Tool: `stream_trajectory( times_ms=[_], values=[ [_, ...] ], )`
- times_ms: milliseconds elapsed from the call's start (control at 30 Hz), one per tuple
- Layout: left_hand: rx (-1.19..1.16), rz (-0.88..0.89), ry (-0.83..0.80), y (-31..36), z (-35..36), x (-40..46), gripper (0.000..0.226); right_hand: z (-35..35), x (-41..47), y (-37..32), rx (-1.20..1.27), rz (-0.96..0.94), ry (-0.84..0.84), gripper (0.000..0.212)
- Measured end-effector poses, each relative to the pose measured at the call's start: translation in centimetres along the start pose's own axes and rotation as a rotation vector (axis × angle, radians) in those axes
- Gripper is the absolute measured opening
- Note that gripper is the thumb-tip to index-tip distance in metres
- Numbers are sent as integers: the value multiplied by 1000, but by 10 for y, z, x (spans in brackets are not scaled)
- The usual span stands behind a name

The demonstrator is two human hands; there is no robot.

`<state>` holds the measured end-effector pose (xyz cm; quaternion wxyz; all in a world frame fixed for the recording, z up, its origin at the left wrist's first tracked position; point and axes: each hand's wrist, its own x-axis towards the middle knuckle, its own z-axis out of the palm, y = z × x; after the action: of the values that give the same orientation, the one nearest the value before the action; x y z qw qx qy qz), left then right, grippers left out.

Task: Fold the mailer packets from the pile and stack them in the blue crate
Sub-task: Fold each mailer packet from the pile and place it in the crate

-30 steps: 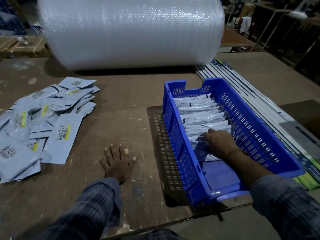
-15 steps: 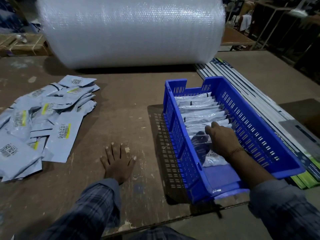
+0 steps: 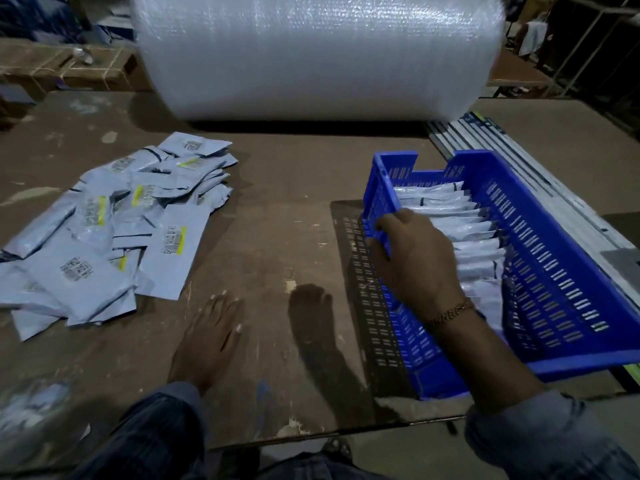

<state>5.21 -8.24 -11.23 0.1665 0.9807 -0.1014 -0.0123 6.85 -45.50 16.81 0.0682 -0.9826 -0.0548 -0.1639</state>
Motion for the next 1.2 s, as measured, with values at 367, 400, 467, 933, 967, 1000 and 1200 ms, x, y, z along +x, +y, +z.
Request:
stream_trajectory(
  times_ms=[367, 400, 467, 933, 967, 1000, 1200],
  values=[
    [-12, 90, 89, -100, -37, -57, 59, 113, 2, -147, 167, -134, -382, 36],
    [-25, 85, 96, -110, -41, -62, 58, 122, 2, -159, 178, -128, -420, 35],
    [-43, 76, 108, -129, -47, -70, 58, 140, 3, -183, 187, -131, -480, 34],
    [-49, 19, 90, -146, -60, -79, 57, 298, 45, -294, -223, -526, -446, 55],
    [-43, 16, 88, -145, -61, -79, 57, 298, 44, -294, -243, -551, -480, 55],
    [-36, 10, 85, -144, -62, -80, 57, 298, 40, -293, -255, -553, -501, 55],
    [19, -24, 72, -140, -64, -80, 60, 271, 11, -292, -249, -401, -443, 50]
  ],
)
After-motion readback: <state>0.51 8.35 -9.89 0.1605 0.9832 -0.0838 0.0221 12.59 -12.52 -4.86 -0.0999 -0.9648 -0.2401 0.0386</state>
